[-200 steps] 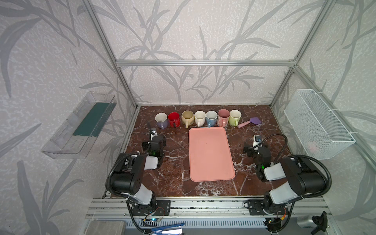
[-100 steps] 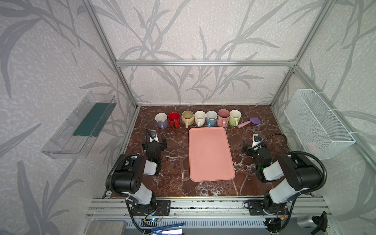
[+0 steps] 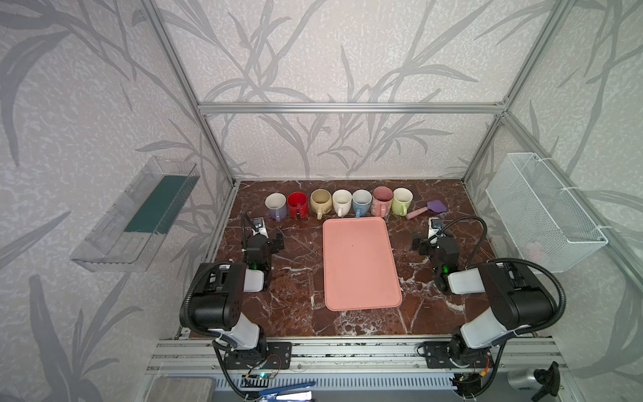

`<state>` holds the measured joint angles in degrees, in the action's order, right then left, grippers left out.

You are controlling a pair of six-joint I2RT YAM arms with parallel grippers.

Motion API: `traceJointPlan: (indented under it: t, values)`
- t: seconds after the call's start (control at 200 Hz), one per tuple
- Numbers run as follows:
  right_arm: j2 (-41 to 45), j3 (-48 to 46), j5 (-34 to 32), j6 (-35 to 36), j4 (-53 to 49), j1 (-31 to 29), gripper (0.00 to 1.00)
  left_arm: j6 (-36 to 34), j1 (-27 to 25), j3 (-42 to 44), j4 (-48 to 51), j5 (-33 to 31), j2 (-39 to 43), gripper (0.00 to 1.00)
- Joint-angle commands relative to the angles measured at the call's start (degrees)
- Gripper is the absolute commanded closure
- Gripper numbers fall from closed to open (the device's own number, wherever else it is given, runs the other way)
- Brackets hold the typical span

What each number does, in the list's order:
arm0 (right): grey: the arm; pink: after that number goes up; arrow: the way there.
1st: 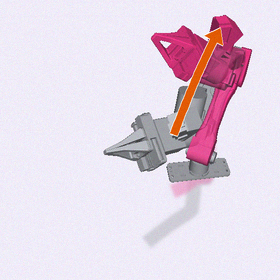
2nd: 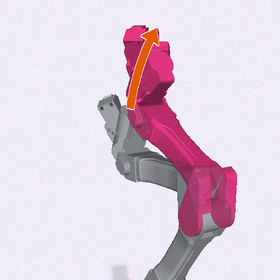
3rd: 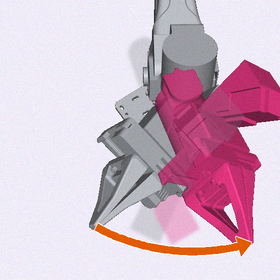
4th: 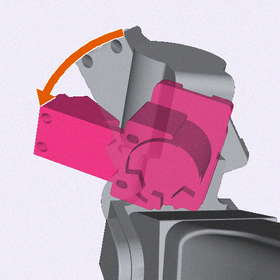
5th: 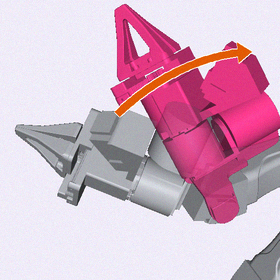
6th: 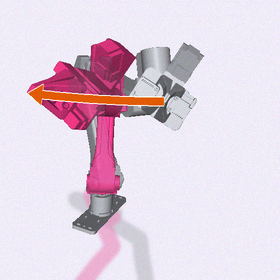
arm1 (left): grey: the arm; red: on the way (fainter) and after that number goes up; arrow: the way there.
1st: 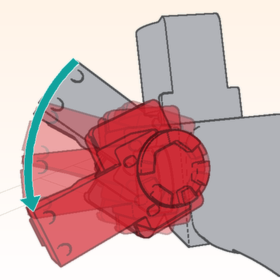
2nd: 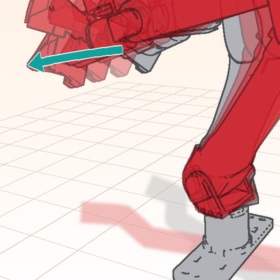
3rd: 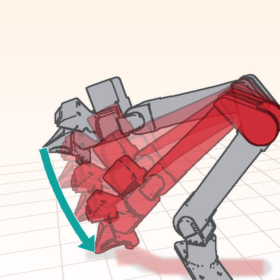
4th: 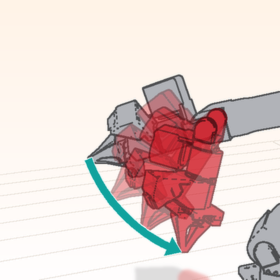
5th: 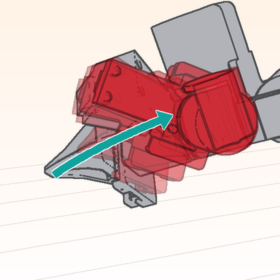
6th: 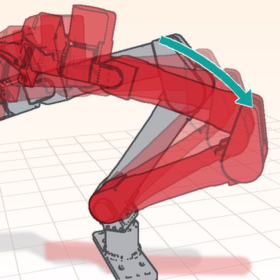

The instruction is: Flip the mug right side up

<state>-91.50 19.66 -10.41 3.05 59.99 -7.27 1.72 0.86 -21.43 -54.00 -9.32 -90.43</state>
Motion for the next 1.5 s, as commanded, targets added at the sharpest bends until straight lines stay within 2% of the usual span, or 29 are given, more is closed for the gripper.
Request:
traceJointPlan:
  t: [0.0, 1.495]
  values:
    - [0.2, 0.4, 0.0, 0.5, -0.4, -0.2, 0.01, 0.2, -0.1, -0.3, 0.2, 0.6, 0.7, 0.0]
    - [0.4, 0.8, 0.3, 0.5, -1.5, -0.3, 0.01, 0.1, -0.3, -0.3, 0.1, 0.1, 0.5, 0.01]
